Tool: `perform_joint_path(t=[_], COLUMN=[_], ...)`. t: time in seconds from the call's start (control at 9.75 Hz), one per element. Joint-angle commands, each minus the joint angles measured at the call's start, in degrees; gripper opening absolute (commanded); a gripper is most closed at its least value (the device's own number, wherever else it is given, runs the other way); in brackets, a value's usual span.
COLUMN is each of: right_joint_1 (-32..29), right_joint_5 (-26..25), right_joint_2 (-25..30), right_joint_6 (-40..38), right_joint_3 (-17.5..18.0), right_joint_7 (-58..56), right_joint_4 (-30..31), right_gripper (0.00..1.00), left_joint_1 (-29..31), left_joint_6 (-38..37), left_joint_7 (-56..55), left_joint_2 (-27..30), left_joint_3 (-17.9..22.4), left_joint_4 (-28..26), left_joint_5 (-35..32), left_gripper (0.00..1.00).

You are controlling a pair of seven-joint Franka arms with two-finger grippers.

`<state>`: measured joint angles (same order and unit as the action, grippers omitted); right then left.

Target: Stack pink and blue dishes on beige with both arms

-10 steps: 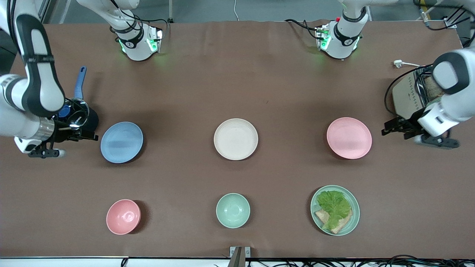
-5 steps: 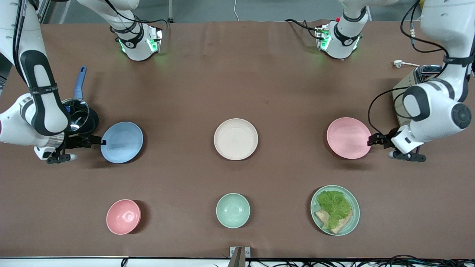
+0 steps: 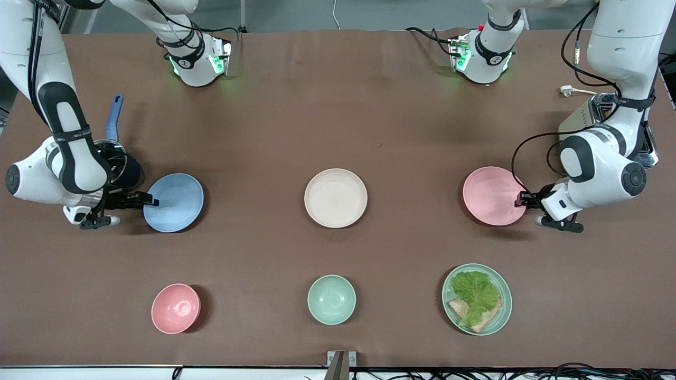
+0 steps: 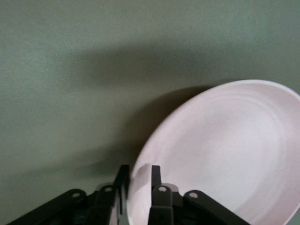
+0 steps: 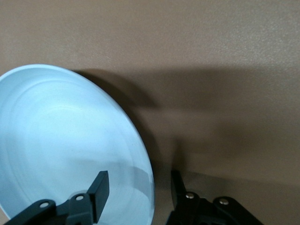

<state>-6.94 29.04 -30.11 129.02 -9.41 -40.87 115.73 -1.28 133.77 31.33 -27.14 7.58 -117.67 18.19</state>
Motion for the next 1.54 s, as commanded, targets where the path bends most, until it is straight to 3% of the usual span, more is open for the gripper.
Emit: perform_joint_path(t=[0.0,0.1,0.41,0.62,0.82,1.03,1.23,1.44], right_joint_1=[-0.61,-0.7,-0.27,1.57,3.34,6.05,11.4,12.75], right_joint_5=[2.33,3.03,3.04,2.25,-2.11,-3.81,-4.25,-4.34], right_joint_2=[0.49,0.49,0.66,1.28,1.36,3.02,6.1,7.69], right_joint_6=[0.18,-1.04,-6.3,-18.03,-31.58,-38.64,-38.84,-37.53], right_joint_3=[0.27,0.27,-1.12,-5.41,-7.55,-7.29,-6.76,-0.03], right_joint_7=[-0.98,-0.88,0.34,2.88,11.81,22.01,31.41,42.04], right_joint_4=[0.82,0.47,-2.68,-10.3,-21.71,-27.82,-27.22,-26.52], right_gripper=[0.11,0.01,0.0,0.0,0.0,0.0,0.0,0.0], left_joint_1=[-0.04,-0.04,-0.48,-0.48,-0.21,-1.0,-1.18,-1.09], left_joint_6=[0.87,0.53,-6.83,-7.56,-6.52,-1.01,6.37,9.13], left_joint_7=[1.63,2.24,2.69,-0.2,-18.48,-29.78,-41.9,-57.09], left_joint_2=[-2.04,-1.52,6.11,8.24,6.58,4.12,-0.17,-5.79], left_joint_3=[-0.02,-0.02,-2.37,-9.99,-21.33,-28.81,-35.23,-40.08], left_joint_4=[-0.1,0.16,1.39,0.7,1.74,1.84,2.19,5.15], left_joint_5=[2.27,2.28,2.28,2.37,1.33,-0.78,-7.42,-19.96], left_gripper=[0.11,0.03,0.01,0.01,0.01,0.02,0.03,0.05])
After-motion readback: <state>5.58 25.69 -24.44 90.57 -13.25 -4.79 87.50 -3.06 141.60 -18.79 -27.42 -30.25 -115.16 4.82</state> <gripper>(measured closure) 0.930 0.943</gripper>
